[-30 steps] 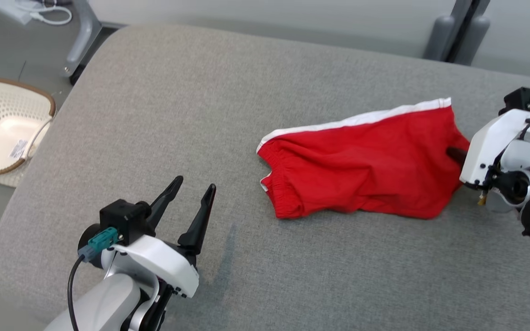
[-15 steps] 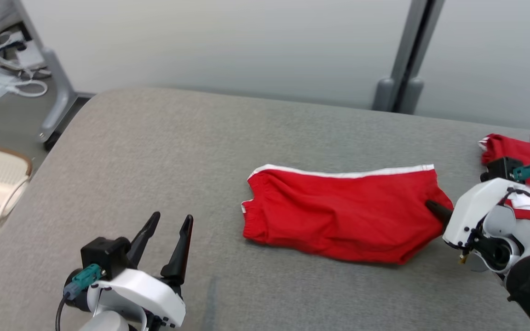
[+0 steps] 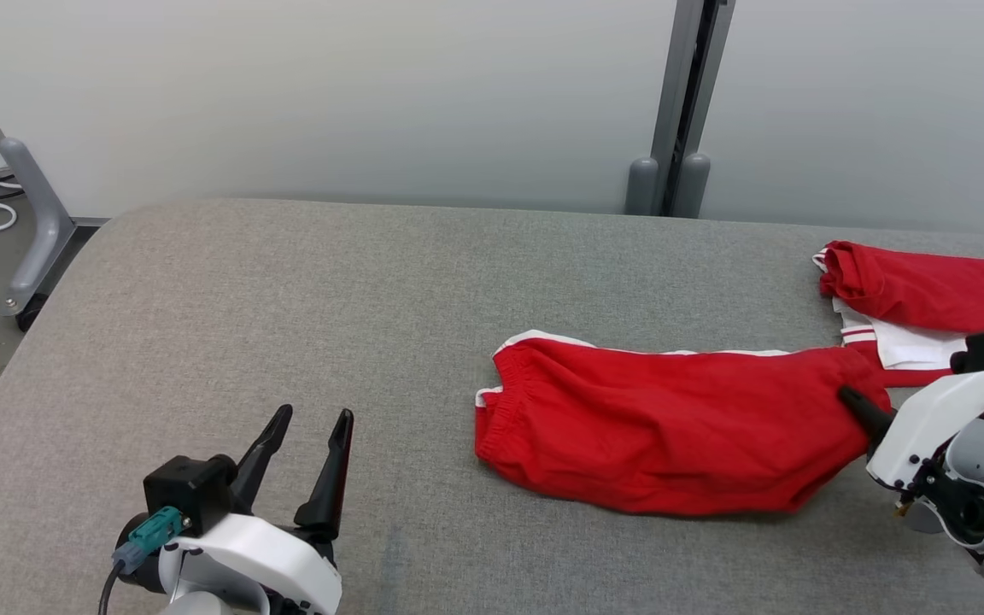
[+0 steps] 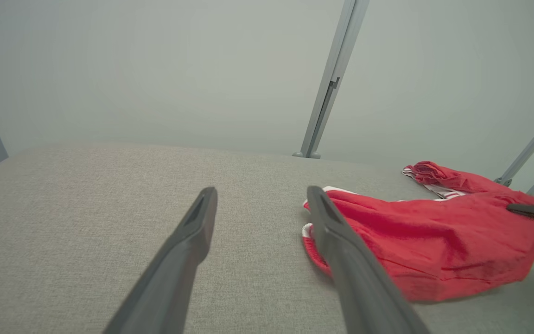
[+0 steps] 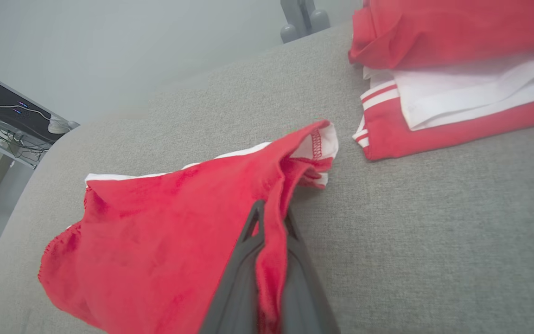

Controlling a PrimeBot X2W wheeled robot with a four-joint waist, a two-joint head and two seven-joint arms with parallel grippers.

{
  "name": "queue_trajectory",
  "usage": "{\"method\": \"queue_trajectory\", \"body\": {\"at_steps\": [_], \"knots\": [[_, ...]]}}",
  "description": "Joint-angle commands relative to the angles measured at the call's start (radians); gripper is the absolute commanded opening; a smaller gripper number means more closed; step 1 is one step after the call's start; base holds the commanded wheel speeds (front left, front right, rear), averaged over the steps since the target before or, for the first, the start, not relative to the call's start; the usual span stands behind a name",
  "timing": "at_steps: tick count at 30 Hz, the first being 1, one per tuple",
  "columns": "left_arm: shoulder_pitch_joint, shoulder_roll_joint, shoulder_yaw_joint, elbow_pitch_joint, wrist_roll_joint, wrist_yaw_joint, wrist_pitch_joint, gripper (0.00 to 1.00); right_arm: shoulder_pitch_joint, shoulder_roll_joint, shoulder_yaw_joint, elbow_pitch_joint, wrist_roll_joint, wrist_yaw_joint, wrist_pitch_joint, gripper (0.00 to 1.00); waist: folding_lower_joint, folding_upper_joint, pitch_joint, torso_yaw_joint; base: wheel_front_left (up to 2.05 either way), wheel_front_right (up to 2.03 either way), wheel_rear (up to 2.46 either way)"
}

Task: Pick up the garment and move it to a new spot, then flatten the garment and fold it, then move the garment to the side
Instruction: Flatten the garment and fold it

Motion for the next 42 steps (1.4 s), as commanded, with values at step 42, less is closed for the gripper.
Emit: {"method": "queue_trajectory", "body": {"at_steps": [42], "knots": [[-0.007,-0.064,-0.016,0.096,-0.016,-0.056,0.001,1.00,-0.179,0.162,0.281,-0.077,-0.127,0.001,0.036,0.00,0.0000,-0.0001,0.014,0.181,0.00,0.00,0.00]]}}
